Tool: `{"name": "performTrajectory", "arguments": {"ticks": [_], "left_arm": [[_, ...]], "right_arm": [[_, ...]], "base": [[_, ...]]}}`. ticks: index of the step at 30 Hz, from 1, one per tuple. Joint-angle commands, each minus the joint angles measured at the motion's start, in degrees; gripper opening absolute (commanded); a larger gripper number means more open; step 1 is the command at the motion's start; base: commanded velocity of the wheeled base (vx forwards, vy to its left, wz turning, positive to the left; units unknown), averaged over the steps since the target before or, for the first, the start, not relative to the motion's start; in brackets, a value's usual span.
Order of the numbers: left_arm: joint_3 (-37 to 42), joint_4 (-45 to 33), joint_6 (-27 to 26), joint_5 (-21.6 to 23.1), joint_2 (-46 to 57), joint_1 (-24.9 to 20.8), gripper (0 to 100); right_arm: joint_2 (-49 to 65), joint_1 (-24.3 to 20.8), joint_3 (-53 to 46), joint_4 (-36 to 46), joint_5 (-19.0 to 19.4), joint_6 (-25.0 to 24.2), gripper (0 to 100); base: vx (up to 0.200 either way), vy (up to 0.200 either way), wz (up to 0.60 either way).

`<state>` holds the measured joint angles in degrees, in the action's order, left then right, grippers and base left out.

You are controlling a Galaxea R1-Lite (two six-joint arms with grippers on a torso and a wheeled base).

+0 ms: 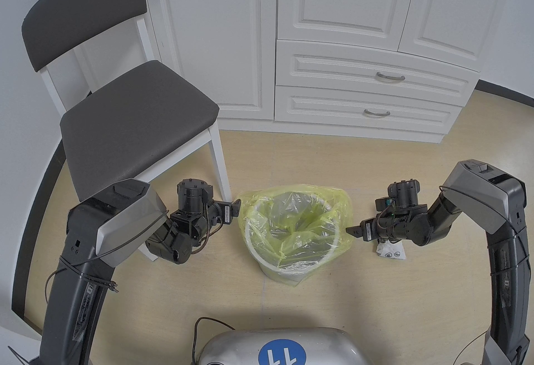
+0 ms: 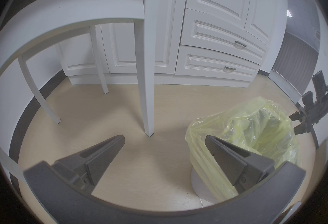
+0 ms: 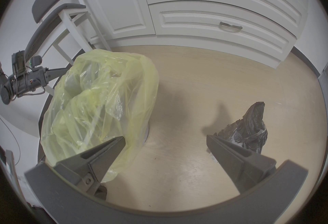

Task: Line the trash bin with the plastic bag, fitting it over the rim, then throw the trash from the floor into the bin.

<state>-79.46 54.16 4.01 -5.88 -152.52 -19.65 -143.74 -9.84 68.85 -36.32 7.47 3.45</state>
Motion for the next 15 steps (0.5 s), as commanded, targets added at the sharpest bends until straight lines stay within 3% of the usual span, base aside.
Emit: {"name": "performTrajectory", "arguments": {"ticks": [1, 15], "left_arm": [[-1.0, 0.0, 0.0, 0.1, -1.5, 0.0, 100], [-7.8, -1.8, 0.1, 1.3, -6.8, 0.1, 100]], "right_arm": [[-2.6, 0.0, 2.3, -0.7, 0.0, -1.2, 100], [-11.8, 1.5, 15.5, -1.8, 0.2, -8.7, 100]], "base": [[0.000, 0.000, 0.00], [0.000, 0.000, 0.00]]}}
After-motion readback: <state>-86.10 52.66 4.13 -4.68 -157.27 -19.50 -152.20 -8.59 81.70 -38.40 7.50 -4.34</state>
